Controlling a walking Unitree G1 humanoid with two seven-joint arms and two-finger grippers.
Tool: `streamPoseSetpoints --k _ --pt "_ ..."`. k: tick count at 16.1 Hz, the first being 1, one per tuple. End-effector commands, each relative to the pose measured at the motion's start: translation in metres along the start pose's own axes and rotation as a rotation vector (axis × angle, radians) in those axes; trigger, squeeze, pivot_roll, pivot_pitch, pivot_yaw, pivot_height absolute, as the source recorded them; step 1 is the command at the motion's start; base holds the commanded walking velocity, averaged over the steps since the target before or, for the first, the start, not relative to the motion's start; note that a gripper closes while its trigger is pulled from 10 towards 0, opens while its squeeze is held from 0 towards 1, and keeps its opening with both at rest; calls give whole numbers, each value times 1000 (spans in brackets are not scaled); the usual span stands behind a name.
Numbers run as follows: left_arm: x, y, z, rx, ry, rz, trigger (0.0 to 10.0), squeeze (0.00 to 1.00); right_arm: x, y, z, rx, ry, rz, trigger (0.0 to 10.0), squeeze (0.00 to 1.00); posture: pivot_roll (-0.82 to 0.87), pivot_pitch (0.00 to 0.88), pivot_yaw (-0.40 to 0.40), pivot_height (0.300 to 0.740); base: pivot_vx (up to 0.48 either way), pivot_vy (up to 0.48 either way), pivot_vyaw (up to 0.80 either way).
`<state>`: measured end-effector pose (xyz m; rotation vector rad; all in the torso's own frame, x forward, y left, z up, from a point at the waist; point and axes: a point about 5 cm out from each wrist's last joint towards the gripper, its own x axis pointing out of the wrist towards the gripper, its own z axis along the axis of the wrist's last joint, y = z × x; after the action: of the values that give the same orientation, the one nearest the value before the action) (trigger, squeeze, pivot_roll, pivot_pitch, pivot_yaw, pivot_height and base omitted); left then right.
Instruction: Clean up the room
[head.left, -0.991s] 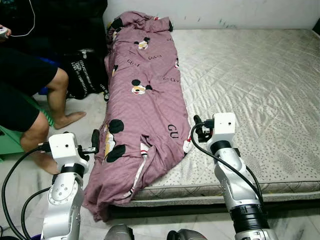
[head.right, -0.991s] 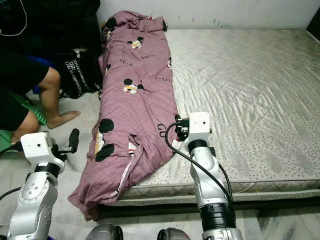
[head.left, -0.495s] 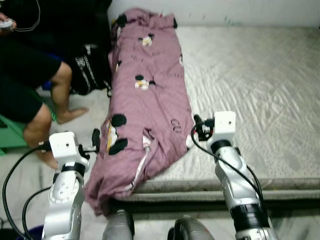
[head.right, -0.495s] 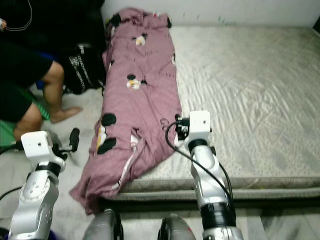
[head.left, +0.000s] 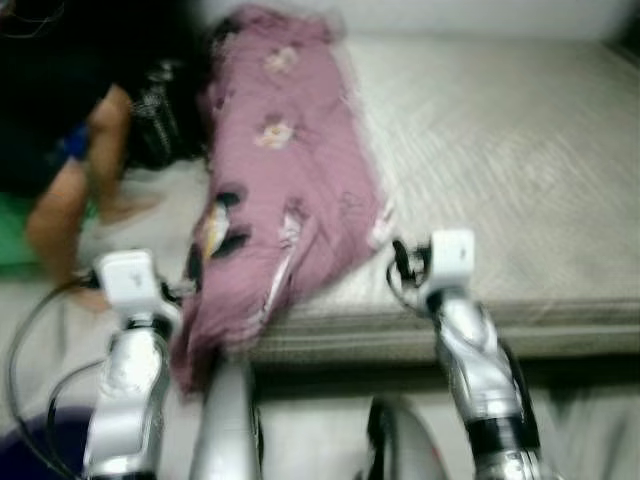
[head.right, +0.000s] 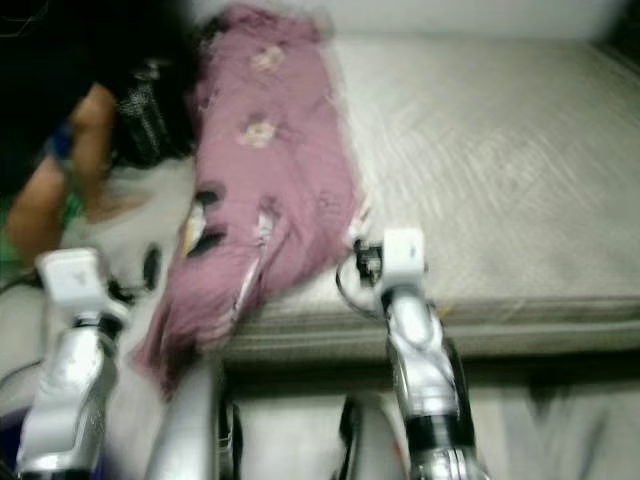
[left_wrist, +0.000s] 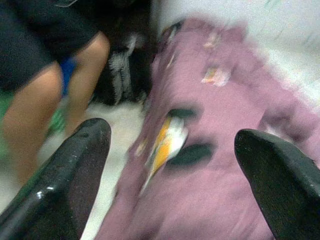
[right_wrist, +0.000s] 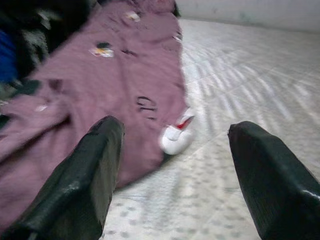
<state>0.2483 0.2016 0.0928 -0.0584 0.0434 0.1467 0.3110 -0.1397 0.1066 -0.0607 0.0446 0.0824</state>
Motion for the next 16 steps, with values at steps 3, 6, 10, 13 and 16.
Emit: streamPoseSetpoints --k 3,6,10,13,16 --pt "1 1 -2 15 15 13 10000 0 -3 3 -7 12 30 14 10000 0 70 88 0 585 0 0 0" --pt "3 1 -2 16 18 17 10000 0 -2 4 -8 6 33 23 10000 0 70 82 0 570 0 0 0" --pt "4 1 -2 16 15 19 10000 0 -1 5 -8 3 32 30 10000 0 69 75 -2 525 0 0 0" --pt "5 0 -2 18 18 19 10000 0 0 6 -8 3 33 46 10000 0 70 68 -4 500 0 0 0" --pt "6 0 -2 16 13 19 10000 0 1 7 -9 4 38 56 10000 0 70 64 -6 500 0 0 0"
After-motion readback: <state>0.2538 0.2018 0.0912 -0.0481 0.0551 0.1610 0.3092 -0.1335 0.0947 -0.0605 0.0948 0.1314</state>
